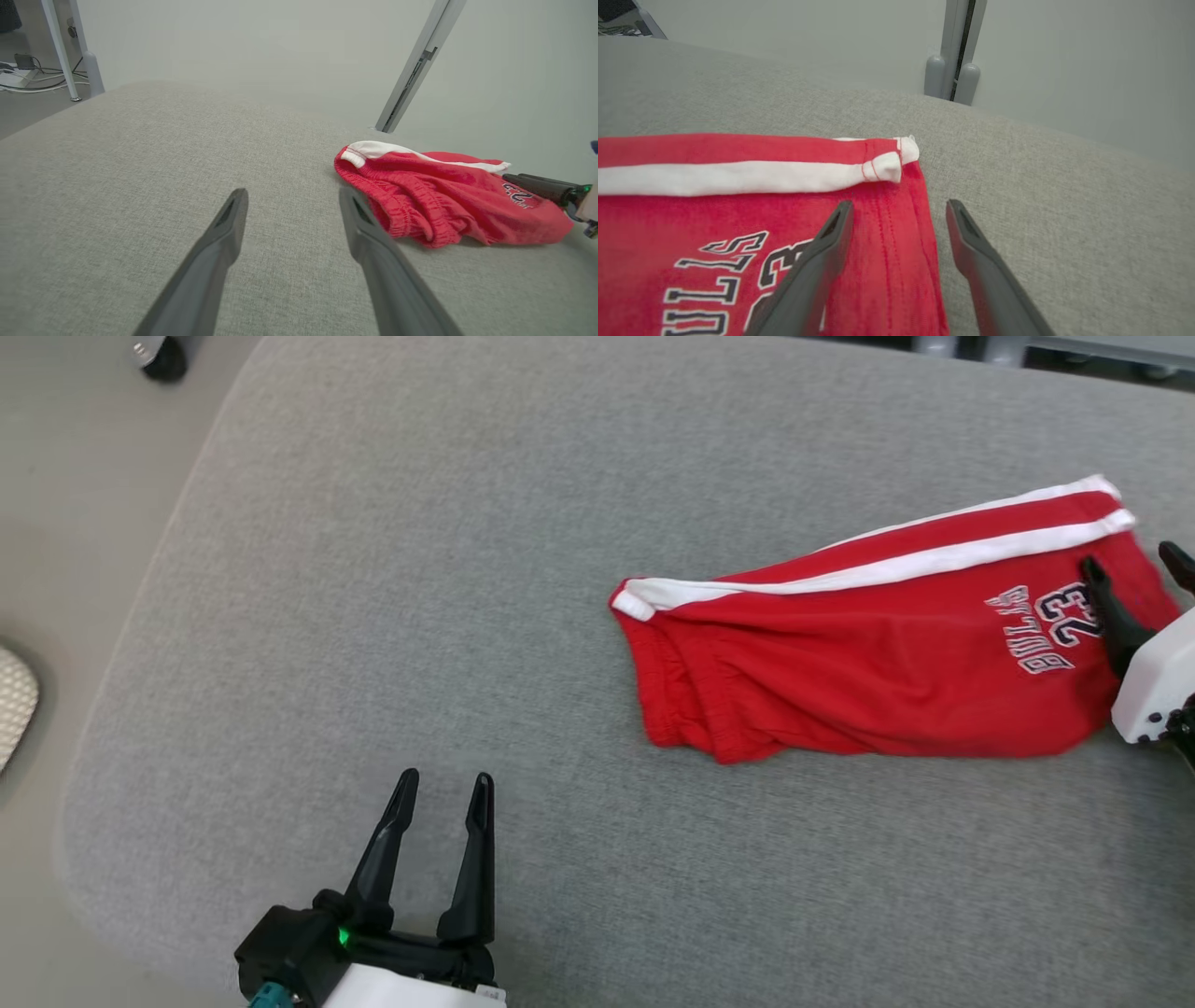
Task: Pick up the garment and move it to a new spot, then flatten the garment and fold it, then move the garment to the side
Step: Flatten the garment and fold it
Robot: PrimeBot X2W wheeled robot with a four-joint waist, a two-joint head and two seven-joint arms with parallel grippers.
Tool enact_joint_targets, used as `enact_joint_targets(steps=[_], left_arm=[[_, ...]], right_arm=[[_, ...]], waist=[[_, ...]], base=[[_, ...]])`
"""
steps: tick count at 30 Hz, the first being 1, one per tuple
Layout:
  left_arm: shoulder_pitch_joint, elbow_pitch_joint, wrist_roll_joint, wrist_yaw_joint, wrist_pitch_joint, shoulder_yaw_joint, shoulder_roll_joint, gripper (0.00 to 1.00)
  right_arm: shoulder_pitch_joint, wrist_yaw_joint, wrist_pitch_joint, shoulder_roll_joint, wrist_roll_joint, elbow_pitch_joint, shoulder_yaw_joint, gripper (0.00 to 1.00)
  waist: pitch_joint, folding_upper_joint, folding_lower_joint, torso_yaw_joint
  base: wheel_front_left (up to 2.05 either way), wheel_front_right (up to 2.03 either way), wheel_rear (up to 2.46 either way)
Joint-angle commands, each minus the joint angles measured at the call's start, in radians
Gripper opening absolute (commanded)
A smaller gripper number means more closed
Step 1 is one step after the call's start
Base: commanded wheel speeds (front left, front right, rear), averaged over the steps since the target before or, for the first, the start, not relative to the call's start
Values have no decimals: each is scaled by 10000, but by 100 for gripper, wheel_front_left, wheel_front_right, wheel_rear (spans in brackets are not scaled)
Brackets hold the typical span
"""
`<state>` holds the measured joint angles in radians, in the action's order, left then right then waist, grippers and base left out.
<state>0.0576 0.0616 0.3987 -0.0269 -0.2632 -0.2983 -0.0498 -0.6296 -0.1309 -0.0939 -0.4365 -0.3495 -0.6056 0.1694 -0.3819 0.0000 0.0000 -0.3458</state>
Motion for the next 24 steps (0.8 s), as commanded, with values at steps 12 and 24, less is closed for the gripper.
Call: enact_joint_targets(steps=[12, 24], left_arm=[[-257, 42, 126, -107, -16, -13, -21, 100], [261, -227, -387, 190, -16, 727, -28, 100]], right_arm=[[-35, 2, -1549, 256, -761, -675, 429, 0], [1970, 2, -460, 154, -3469, 1598, 646, 0]], waist=[[-139, 0, 0, 1], [1324, 0, 0, 2001]], base=[[0, 0, 0], [0, 0, 0]])
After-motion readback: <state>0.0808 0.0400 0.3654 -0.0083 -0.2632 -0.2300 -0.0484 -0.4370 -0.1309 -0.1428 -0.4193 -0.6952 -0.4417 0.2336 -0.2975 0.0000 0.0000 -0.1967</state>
